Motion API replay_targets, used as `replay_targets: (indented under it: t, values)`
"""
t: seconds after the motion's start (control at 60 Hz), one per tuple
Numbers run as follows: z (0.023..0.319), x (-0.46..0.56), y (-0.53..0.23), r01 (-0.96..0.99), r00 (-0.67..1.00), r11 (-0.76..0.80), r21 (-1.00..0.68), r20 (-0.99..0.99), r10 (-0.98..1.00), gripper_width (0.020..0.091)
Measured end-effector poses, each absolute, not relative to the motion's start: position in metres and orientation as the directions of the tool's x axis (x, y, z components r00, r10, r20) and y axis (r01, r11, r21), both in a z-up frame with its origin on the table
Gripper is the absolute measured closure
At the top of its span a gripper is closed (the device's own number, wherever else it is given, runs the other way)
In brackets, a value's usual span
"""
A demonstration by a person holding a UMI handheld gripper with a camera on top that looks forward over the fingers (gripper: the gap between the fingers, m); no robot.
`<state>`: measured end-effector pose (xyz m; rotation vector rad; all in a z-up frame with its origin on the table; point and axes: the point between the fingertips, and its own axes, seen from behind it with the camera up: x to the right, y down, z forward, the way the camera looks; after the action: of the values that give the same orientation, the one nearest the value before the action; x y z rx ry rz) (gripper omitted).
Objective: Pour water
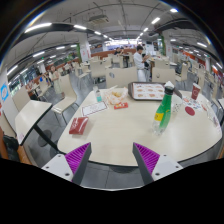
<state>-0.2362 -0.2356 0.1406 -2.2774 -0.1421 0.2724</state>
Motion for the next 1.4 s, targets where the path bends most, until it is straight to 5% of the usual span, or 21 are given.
replay_targets:
  t: [0.033, 0.467, 0.833, 0.883, 0.933, 1.067, 1.2, 1.4]
  values:
    - [0.119, -0.232, -0.238, 0.002, 0.972, -0.658, -0.753, -0.153, 0.178, 0.026]
    - [0.111, -0.131, -0.19, -0.049, 0.994, -0.522, -0.851, -0.094, 0.059, 0.0266]
    - [0.09, -0.069, -0.056, -0.014, 1.0, -0.299, -0.954, -0.02, 0.017, 0.0256]
    - [0.085, -0.065, -0.038, -0.017, 1.0, -0.286, -0.958, -0.019, 0.005, 0.0316]
    - [0.072, -0.064, -0.028, 0.001, 1.0, -0.299, -0.954, 0.0, 0.005, 0.0591]
    - [0.085, -0.069, -0.013, 0.119, 0.993, -0.173, -0.978, 0.113, 0.041, 0.0608]
    - [0.082, -0.074, -0.004, 0.133, 0.99, -0.236, -0.963, 0.115, 0.086, 0.0697]
    - [0.097, -0.103, 0.026, -0.216, 0.943, -0.394, -0.893, -0.295, 0.151, 0.0717]
